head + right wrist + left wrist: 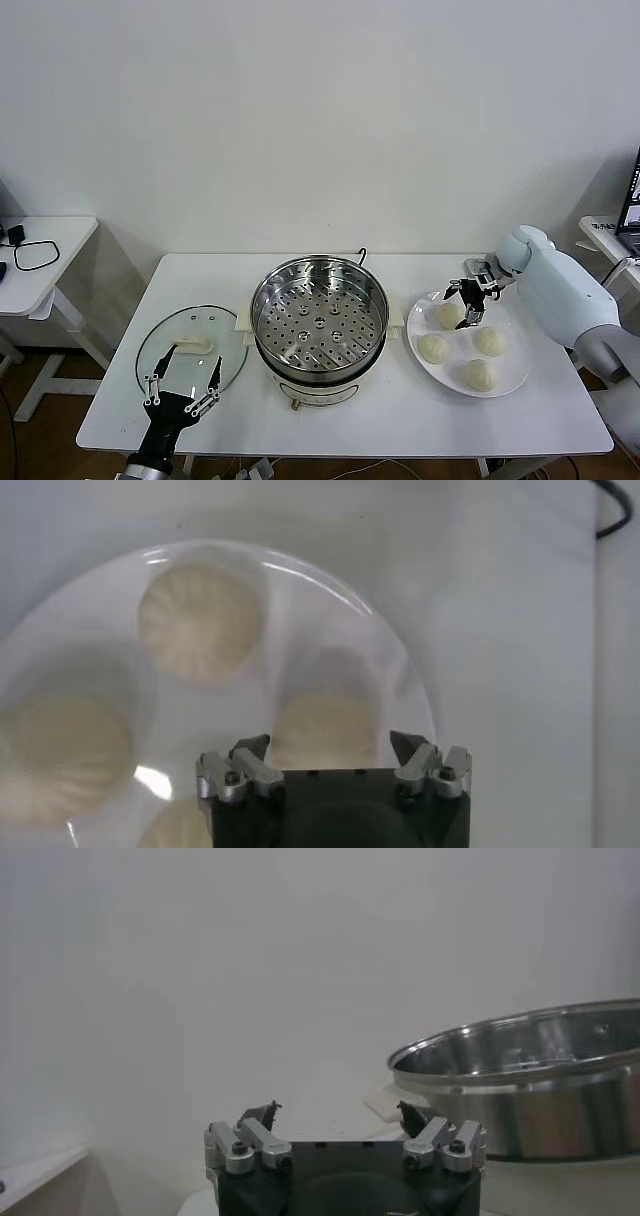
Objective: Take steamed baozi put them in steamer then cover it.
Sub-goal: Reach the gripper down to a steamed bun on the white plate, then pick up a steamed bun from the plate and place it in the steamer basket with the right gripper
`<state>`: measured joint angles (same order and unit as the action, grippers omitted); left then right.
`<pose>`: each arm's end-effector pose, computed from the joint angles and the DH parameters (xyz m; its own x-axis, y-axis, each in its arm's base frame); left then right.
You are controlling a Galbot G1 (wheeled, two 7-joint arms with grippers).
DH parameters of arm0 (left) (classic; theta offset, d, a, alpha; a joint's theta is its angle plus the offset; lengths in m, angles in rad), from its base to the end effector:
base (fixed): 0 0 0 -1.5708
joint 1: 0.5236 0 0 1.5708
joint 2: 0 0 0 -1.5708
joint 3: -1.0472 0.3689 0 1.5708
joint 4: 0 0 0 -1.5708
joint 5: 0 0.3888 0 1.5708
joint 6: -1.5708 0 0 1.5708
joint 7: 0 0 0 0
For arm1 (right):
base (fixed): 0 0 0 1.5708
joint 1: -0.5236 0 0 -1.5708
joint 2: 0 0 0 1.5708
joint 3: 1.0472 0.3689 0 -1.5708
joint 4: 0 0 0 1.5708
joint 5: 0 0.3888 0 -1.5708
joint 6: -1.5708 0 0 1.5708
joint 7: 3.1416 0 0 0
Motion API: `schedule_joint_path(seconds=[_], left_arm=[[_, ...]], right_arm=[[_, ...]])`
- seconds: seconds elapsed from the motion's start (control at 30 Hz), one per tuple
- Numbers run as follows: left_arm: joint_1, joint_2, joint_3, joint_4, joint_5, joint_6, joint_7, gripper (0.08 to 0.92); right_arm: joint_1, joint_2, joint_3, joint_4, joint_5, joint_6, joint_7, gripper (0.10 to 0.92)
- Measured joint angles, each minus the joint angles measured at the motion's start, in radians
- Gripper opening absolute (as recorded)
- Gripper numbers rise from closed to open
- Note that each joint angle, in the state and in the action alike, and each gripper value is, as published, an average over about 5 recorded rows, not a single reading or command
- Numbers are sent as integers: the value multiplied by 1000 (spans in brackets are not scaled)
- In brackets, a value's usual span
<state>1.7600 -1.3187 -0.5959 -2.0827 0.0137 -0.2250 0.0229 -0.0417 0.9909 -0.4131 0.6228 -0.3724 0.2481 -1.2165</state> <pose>0.1467 0.0682 -0.3472 -0.9900 0.1408 -0.0130 0.1332 0.9594 0.2488 0.6402 -0.2223 -0.2470 -0.1471 -0.2038 0.9679 -0.9759 -0.1296 -0.1755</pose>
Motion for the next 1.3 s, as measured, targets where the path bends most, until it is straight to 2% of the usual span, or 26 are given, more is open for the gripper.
schedule_joint_path(seconds=[0.13, 0.4, 0.6, 0.97, 1.3], left_arm=[[-3, -1, 0, 1, -1, -1, -2, 823], [-4, -1, 0, 2, -3, -3, -6, 823], [-6, 0, 2, -3, -4, -3, -7, 823], [-6, 5, 10, -11, -4, -4, -8, 823], [-1, 9, 9, -12, -6, -12, -12, 823]], right_arm=[[-4, 9, -1, -12, -21, 9, 9, 810], [-7, 14, -7, -14, -39, 24, 27, 675], [9, -4, -28, 20, -28, 36, 21, 646], [172, -67, -163, 260, 80, 160, 0, 628], [399, -15, -368, 488, 187, 300, 3, 628]])
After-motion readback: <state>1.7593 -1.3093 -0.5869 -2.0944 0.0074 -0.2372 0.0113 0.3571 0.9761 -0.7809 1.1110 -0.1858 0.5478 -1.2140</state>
